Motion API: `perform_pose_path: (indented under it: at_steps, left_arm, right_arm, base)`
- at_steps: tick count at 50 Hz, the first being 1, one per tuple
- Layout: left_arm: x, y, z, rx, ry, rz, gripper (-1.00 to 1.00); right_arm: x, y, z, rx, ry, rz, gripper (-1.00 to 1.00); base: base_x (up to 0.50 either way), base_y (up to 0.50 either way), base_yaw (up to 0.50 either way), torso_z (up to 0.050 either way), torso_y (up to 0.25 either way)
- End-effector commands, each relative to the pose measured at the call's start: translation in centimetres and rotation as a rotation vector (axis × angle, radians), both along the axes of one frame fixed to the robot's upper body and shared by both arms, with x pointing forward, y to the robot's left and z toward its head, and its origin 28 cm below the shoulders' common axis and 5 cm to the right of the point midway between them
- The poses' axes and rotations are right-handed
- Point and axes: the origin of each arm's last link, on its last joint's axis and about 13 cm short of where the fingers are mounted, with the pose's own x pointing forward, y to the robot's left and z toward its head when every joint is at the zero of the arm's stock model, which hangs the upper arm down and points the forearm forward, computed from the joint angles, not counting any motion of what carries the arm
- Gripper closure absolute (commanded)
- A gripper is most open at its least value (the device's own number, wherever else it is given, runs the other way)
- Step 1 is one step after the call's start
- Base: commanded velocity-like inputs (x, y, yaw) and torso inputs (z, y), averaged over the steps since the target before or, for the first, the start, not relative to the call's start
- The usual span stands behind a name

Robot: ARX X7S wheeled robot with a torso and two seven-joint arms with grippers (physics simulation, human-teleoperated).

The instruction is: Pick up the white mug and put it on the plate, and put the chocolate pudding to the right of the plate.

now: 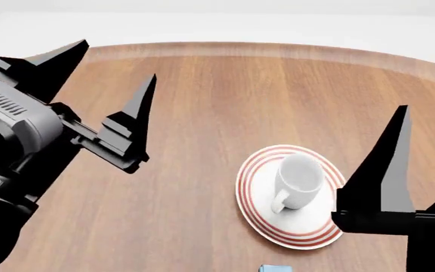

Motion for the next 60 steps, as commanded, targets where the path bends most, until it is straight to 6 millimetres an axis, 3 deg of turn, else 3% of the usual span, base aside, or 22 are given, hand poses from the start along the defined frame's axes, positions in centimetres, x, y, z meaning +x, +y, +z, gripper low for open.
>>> perform_pose_path:
  at_steps: [1,11,23,46,60]
  left_arm:
    - [0.1,0.3,0.4,-0.019,-0.072,0.034,-1.0]
    - [0.1,0.3,0.3,-0.013,-0.075,0.034,-1.0]
    - [0.2,0.2,0.1,-0.011,-0.066,0.031,-1.0]
    - [0.4,0.1,-0.4,-0.006,-0.042,0.023,-1.0]
    - [0.1,0.1,-0.4,-0.004,-0.037,0.016,-1.0]
  right_arm:
    - [-0.4,0.5,-0.1,-0.015,0.015,0.027,-1.0]
    - [-1.8,2.9,-1.3,-0.049,0.156,0.147,-1.0]
    - [-2.5,4.1,-1.3,-0.03,0.251,0.208,-1.0]
    - [-2.8,4.7,-1.3,0.073,0.499,0.24,-1.0]
    - [-5.2,5.2,-1.0,0.026,0.738,0.22,-1.0]
  base:
    - [0.0,0.0,0.0,0.0,0.0]
    - [0.0,0.0,0.0,0.0,0.0]
    - [0.0,0.0,0.0,0.0,0.0]
    - [0.0,0.0,0.0,0.0,0.0]
    - [0.0,0.0,0.0,0.0,0.0]
